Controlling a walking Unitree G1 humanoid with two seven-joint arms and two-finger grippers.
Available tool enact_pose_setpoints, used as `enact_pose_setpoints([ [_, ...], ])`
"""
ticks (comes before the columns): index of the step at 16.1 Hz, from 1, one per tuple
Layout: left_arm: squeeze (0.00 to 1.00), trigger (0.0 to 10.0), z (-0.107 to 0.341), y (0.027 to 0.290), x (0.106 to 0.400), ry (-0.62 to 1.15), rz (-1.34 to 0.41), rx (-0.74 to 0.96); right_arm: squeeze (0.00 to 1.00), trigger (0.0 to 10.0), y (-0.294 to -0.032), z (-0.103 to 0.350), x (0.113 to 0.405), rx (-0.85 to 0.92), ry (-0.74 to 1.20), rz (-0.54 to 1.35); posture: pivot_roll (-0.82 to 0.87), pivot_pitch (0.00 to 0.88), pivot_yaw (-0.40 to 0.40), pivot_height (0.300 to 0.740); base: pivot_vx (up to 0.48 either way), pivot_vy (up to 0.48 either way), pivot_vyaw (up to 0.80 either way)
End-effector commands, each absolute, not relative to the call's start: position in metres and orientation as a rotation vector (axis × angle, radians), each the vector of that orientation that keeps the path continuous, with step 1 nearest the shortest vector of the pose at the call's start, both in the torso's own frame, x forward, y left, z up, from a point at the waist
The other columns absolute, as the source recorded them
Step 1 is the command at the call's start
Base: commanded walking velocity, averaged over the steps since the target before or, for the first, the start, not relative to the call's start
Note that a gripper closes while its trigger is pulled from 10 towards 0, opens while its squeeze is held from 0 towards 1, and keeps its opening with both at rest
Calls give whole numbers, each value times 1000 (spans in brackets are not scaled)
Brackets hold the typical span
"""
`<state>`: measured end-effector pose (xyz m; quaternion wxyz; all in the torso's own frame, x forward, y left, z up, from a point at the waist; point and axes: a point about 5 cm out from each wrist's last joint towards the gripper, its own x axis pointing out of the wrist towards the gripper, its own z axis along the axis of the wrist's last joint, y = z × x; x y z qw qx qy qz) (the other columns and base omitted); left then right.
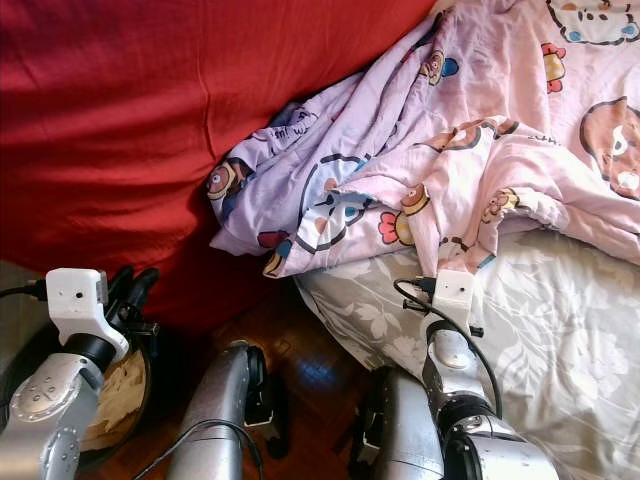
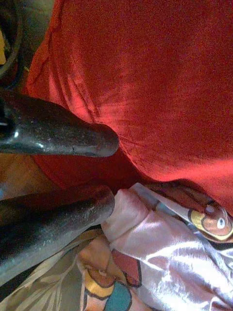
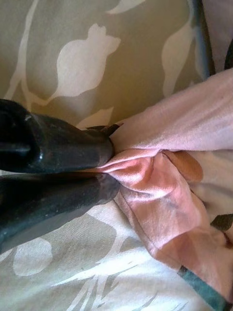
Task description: Clean up the room
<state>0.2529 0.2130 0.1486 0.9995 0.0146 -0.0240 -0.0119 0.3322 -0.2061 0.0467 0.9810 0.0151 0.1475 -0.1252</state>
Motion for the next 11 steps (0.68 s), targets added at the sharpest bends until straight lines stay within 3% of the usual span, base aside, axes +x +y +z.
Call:
enact_pose_setpoints([
  [1, 0, 10000, 136, 219, 251, -10, 14, 15, 0, 0, -210, 26, 315, 66, 377, -280, 190, 407, -13, 620, 0, 0, 0],
  [4, 0, 10000, 118, 227, 269, 4, 75, 2, 0, 0, -200, 35, 321, 136, 262, -186, 142, 304, -36, 620, 0, 0, 0],
  [5, 0, 10000, 112, 226, 277, 12, 74, -1, 0, 3961, -200, 36, 320, 131, 244, -179, 130, 263, -41, 620, 0, 0, 0],
  [6, 0, 10000, 109, 225, 282, 13, 78, -6, 0, 10000, -202, 36, 316, 134, 214, -178, 120, 232, -43, 620, 0, 0, 0],
  [11, 0, 10000, 91, 221, 302, 17, 80, 33, 0, 10000, -209, 24, 293, 195, 152, -188, 67, 102, -46, 620, 0, 0, 0],
])
